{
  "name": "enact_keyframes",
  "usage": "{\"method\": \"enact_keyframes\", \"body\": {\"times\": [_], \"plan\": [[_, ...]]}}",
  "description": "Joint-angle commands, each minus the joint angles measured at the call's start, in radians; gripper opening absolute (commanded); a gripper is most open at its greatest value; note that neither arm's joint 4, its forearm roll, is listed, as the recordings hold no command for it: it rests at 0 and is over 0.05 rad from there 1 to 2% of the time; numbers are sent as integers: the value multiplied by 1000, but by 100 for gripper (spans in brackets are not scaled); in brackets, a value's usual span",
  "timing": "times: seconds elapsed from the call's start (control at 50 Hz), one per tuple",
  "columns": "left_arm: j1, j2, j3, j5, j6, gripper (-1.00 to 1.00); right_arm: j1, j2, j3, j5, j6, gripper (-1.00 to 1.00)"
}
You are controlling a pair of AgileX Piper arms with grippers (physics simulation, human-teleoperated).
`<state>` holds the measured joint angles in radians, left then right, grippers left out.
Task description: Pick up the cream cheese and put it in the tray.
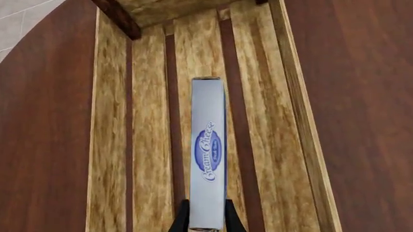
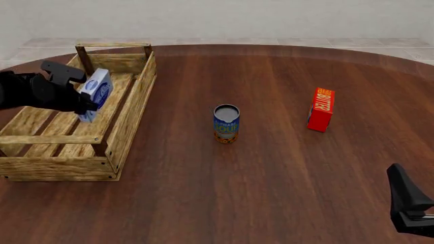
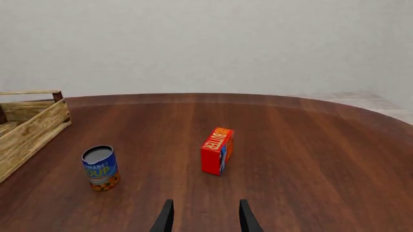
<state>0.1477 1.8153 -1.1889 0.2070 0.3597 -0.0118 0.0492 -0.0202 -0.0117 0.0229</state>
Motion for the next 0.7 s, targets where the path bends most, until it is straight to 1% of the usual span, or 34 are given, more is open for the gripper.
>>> {"method": "enact_keyframes", "body": {"times": [0.02, 0.22, 0.42, 0.54, 0.7], "plan": [[0, 20, -50, 30, 2, -100, 0, 6, 3, -8, 0, 100], [31, 85, -54, -17, 24, -100, -1, 11, 3, -13, 0, 100], [22, 105, -61, -32, 21, -100, -3, 16, 5, -21, -1, 100], [18, 106, -36, -41, 23, -100, -2, 9, 2, -12, 0, 100], [21, 136, -40, -54, 22, -100, -2, 4, 3, -8, 0, 100]]}}
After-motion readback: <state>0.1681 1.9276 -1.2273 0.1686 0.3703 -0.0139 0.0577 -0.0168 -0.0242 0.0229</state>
